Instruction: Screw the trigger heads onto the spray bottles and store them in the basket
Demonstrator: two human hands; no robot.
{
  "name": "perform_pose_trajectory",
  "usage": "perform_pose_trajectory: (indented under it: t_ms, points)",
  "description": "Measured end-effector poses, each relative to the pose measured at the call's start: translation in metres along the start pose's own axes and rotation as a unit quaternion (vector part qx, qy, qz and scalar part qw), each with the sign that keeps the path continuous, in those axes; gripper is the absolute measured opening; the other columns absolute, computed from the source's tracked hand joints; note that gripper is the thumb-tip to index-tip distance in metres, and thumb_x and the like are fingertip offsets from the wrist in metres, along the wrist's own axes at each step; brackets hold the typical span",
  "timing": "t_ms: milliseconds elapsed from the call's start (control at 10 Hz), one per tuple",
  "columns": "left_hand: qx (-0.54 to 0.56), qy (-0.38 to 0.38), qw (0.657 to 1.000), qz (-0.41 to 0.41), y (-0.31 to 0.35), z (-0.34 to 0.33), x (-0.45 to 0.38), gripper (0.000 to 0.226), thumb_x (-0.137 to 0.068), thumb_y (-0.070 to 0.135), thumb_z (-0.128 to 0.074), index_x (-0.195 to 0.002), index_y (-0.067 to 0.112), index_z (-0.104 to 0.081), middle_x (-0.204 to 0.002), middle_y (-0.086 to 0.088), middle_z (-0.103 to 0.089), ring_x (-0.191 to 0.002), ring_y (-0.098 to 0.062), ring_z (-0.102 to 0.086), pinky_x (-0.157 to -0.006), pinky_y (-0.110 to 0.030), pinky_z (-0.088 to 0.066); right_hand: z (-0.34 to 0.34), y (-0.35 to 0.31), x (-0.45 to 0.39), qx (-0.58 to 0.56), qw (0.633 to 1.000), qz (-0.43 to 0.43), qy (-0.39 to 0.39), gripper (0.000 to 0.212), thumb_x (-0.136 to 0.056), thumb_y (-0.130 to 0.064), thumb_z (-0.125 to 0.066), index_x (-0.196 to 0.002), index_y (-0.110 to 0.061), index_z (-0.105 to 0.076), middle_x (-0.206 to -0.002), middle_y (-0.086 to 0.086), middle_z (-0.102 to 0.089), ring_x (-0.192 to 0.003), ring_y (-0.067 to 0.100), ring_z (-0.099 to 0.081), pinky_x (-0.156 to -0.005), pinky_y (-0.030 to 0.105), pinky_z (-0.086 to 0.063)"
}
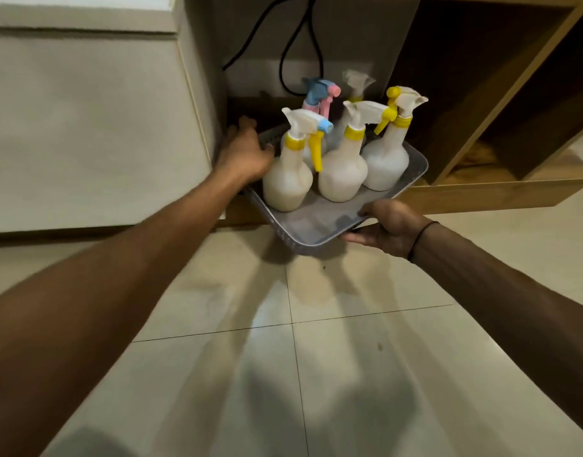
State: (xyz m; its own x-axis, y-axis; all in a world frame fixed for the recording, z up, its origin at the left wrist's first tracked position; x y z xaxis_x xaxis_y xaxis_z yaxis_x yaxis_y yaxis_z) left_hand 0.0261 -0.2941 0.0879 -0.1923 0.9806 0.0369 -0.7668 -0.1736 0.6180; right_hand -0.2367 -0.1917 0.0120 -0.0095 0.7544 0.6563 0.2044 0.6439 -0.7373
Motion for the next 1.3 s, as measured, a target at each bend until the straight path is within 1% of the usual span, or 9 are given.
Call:
perform_pose_trajectory:
  t_ms: [200,400,500,700,800,900,1100,1200,1300]
  points:
    - [0.162,0.080,0.983,0.038,-0.017,-0.015,0.068,0.084,-0.099,0.020,-0.066,-0.169,0.008,-0.021,-0.170,-0.016,-0.038,-0.154,-0.033,-0.039,-0.121,-0.032,-0.027,-0.032,-0.009,-0.014,-0.053,0.997,-0.055,-0.005,0.026,-0.112,-0.014,-0.031,-0.102,0.005,-0.048,-0.103,0.029,-0.058,-0.085,0.049,-0.066,-0.073,0.043,-0.066]
    - [0.231,0.068,0.967,0.078,-0.025,-0.036,0.075,0.087,-0.102,0.011,-0.064,-0.172,0.014,-0.013,-0.172,-0.009,-0.037,-0.155,-0.028,-0.041,-0.122,-0.034,-0.036,-0.049,-0.021,-0.033,-0.101,0.991,-0.083,-0.022,0.041,-0.113,-0.020,-0.030,-0.145,0.004,-0.038,-0.143,0.035,-0.050,-0.121,0.055,-0.061,-0.064,0.039,-0.063]
    - [0.231,0.047,0.968,0.087,-0.027,-0.039,0.059,0.084,-0.104,0.005,-0.058,-0.173,0.018,-0.012,-0.172,-0.007,-0.038,-0.153,-0.029,-0.044,-0.119,-0.036,-0.040,-0.055,-0.026,-0.040,-0.120,0.989,-0.082,-0.029,0.044,-0.113,-0.018,-0.028,-0.148,0.006,-0.038,-0.144,0.035,-0.050,-0.113,0.056,-0.064,-0.068,0.038,-0.063]
    - [0.252,0.042,0.961,0.109,-0.028,-0.033,0.027,0.080,-0.105,-0.001,-0.048,-0.173,0.019,-0.012,-0.162,-0.006,-0.049,-0.128,-0.016,-0.054,-0.103,-0.024,-0.041,-0.076,-0.035,-0.054,-0.199,0.976,-0.079,-0.031,0.043,-0.112,-0.014,-0.027,-0.151,0.003,-0.033,-0.154,0.033,-0.040,-0.129,0.057,-0.054,-0.097,0.038,-0.060]
    - [0.269,0.048,0.952,0.137,-0.032,-0.036,0.011,0.073,-0.107,0.002,-0.045,-0.173,0.020,-0.017,-0.171,-0.007,-0.038,-0.150,-0.027,-0.047,-0.105,-0.026,-0.044,-0.086,-0.040,-0.058,-0.231,0.969,-0.082,-0.028,0.045,-0.112,-0.017,-0.031,-0.153,0.003,-0.030,-0.154,0.034,-0.040,-0.131,0.056,-0.054,-0.103,0.040,-0.057]
    - [0.280,0.053,0.946,0.152,-0.033,-0.040,-0.001,0.072,-0.107,0.001,-0.046,-0.172,0.020,-0.021,-0.166,-0.006,-0.046,-0.149,-0.026,-0.048,-0.115,-0.031,-0.044,-0.091,-0.044,-0.063,-0.244,0.967,-0.067,-0.008,0.046,-0.112,-0.019,-0.034,-0.156,-0.004,-0.030,-0.155,0.032,-0.038,-0.128,0.056,-0.056,-0.104,0.041,-0.057]
    - [0.304,0.078,0.932,0.179,-0.033,-0.044,0.016,0.058,-0.118,0.030,-0.032,-0.170,0.010,-0.021,-0.166,-0.017,-0.044,-0.152,-0.034,-0.044,-0.119,-0.036,-0.036,-0.098,-0.036,-0.067,-0.218,0.975,-0.007,0.048,0.046,-0.107,-0.040,-0.050,-0.146,-0.015,-0.046,-0.139,0.023,-0.052,-0.098,0.041,-0.070,-0.095,0.038,-0.062]
    - [0.305,0.030,0.939,0.158,-0.028,-0.055,0.053,0.051,-0.116,0.027,-0.037,-0.162,0.006,-0.036,-0.157,-0.018,-0.052,-0.144,-0.035,-0.051,-0.109,-0.031,-0.040,-0.093,-0.007,-0.054,-0.200,0.974,0.016,0.109,0.063,-0.102,-0.051,-0.057,-0.148,-0.011,-0.045,-0.123,0.021,-0.067,-0.097,0.032,-0.071,-0.095,0.043,-0.061]
    - [0.255,-0.024,0.955,0.148,-0.033,-0.049,0.094,0.042,-0.113,0.023,-0.046,-0.152,0.009,-0.046,-0.149,-0.013,-0.058,-0.134,-0.031,-0.059,-0.096,-0.023,-0.042,-0.084,0.031,-0.016,-0.151,0.963,0.042,0.218,0.038,-0.104,-0.031,-0.058,-0.130,-0.011,-0.039,-0.089,0.013,-0.061,-0.063,0.019,-0.059,-0.071,0.035,-0.060]
Point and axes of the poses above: each hand's wrist, its own x-axis away from the middle knuckle, its own z-axis out of the back of the hand, y = z × x, the point moved 10 cm from there along -x, towards the middle knuckle
